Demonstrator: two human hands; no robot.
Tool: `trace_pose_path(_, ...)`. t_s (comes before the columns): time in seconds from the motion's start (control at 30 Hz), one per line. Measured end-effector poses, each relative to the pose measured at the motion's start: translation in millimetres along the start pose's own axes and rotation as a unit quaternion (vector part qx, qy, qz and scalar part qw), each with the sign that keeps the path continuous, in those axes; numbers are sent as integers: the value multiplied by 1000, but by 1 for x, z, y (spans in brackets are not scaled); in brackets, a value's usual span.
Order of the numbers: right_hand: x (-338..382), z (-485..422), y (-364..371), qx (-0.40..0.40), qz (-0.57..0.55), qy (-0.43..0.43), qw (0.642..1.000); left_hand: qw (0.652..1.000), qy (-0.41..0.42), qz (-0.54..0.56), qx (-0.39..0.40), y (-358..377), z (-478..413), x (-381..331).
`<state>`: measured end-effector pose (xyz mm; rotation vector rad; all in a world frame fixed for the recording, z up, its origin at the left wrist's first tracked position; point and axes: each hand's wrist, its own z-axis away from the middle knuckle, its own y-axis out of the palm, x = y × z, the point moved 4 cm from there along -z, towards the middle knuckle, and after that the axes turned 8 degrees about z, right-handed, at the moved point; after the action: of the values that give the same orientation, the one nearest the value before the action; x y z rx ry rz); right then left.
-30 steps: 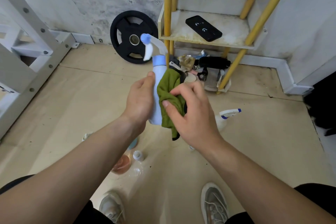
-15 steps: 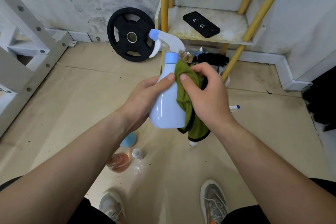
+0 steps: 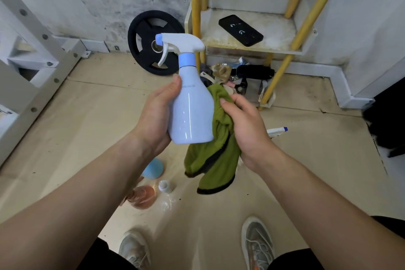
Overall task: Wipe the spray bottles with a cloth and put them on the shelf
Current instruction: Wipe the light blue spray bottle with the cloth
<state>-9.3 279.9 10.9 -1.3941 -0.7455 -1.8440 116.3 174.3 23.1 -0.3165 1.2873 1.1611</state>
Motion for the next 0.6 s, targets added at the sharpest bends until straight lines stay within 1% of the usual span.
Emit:
trace_pose_path(0.07,-1,1,1,7,-30,18,999,1000,12,-9,-4,-1,-1,0)
trace_pose_path(0.17,0,1,0,-10,-29,-5,1000,997,34,-61,-32,3,1,2)
trace_pose_path(0.27,5,0,-3,-33,36,-60,997,991,69,-100,-53,9,4,6)
trace_pose_path(0.33,10,1,-4,-51,96,-104,989,982,109,-138,-61,11,6,8)
trace_pose_path(0.4,13,2,-4,-69,139,-125,980,975,122,-169,-75,12,9,12)
trace_pose_path(0.47,15,3,-4,-85,147,-125,977,975,113,-184,-59,16,12,17)
trace_pose_path(0.57,14,0,-5,-102,124,-99,982,979,105,-177,15,26,16,22)
trace_pose_path(0.6,12,-1,-5,-103,108,-82,985,979,103,-175,29,26,17,23)
